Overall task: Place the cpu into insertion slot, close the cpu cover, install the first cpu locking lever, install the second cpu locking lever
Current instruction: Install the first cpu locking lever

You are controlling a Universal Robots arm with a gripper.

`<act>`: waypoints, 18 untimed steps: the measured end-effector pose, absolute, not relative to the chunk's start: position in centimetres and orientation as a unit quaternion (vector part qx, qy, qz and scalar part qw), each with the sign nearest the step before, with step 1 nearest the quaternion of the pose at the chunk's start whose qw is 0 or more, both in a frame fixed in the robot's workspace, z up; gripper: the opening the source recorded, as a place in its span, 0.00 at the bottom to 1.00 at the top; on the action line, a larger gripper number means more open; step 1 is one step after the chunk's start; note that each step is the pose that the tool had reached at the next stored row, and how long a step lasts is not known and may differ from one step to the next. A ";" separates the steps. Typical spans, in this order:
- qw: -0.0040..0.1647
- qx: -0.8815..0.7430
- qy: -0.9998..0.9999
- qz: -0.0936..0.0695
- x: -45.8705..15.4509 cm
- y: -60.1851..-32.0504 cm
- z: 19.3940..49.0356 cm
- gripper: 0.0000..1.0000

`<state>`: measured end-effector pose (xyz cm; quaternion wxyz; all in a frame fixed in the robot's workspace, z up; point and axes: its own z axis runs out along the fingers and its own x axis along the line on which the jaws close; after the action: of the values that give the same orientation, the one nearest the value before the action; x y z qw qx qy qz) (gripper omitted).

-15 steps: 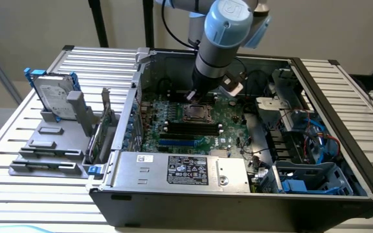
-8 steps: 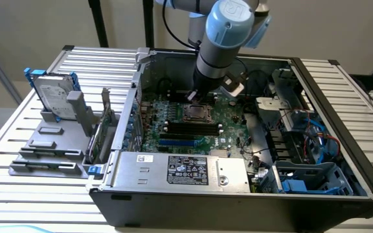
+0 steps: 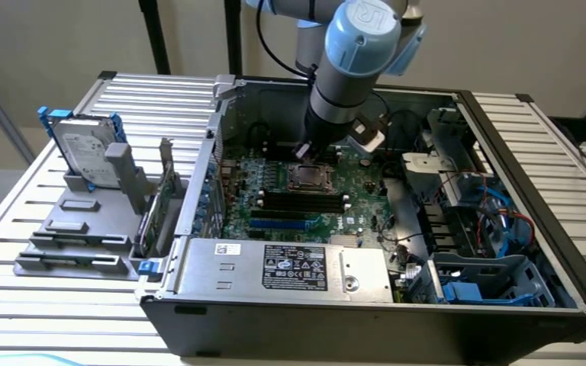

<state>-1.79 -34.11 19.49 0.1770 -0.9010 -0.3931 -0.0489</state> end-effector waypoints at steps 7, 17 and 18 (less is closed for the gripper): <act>0.176 -0.901 -0.394 -0.048 -1.7 -34.1 19.4 0.11; 0.176 -0.900 -0.395 -0.048 -1.6 -34.1 19.1 0.11; 0.176 -0.900 -0.395 -0.048 -1.5 -34.1 19.1 0.11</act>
<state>-1.53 -34.11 19.11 0.1763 -0.9003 -0.3950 -0.0482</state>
